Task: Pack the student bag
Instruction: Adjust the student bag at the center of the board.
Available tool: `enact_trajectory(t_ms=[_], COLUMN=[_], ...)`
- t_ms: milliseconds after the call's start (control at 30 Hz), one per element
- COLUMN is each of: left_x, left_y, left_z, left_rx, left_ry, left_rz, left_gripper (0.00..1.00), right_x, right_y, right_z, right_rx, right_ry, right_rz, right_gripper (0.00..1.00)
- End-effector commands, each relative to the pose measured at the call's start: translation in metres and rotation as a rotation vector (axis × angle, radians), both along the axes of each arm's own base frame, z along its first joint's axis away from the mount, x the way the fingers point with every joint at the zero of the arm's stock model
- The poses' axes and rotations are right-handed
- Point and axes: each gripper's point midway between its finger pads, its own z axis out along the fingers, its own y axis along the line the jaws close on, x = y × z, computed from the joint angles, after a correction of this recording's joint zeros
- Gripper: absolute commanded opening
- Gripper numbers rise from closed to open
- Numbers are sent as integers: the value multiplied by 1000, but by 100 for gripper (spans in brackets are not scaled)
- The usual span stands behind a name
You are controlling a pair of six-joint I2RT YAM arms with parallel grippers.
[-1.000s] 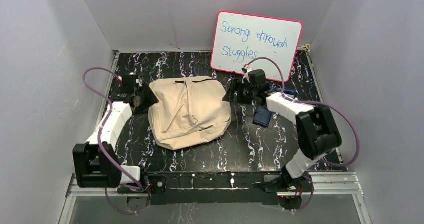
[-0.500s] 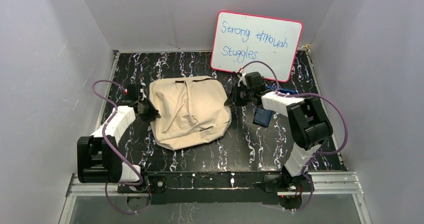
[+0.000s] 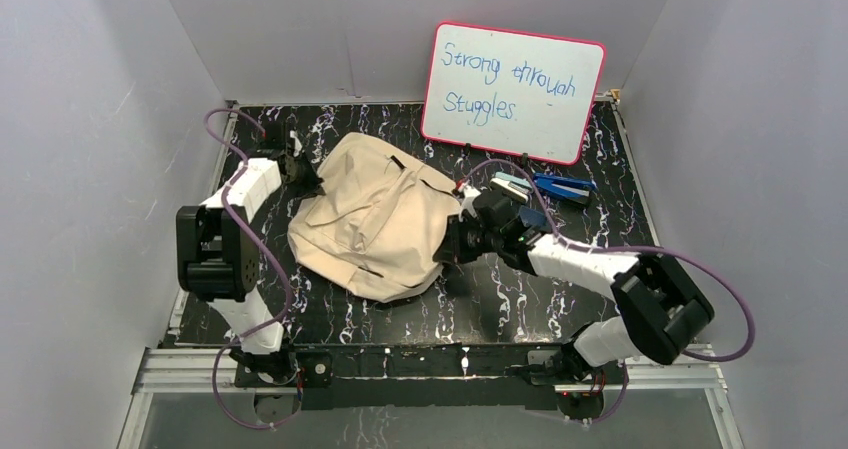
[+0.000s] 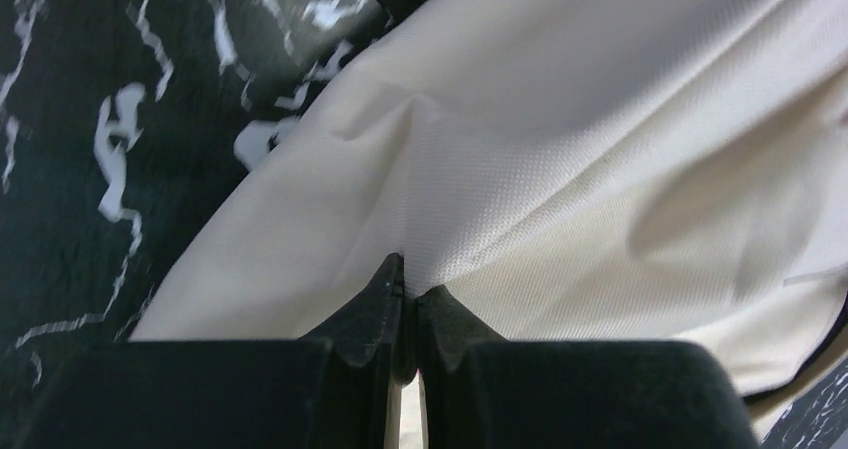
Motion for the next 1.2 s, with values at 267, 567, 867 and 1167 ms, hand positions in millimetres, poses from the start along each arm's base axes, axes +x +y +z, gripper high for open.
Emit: enact_trajectory(t_ms=[267,567,867,1167], left_x=[55,-24,-112,-154], left_y=[13,-8,-130,-231], left_z=[43,60,102,77], left_rx=[66,9,64,316], left_ry=[-154,-213,-502,-537], left_rz=[24,-25,-464,-801], left_gripper=[36,42,47,51], right_x=[-17,9,23,45], right_y=[-27,-85,-131,-175], right_z=[30,42,66,102], right_rx=[-37,-230,-179,-130], right_ry=[-111,-229,-197,-196], right_rz=[-207,-432,-725,-822], right_gripper=[59,71,76,77])
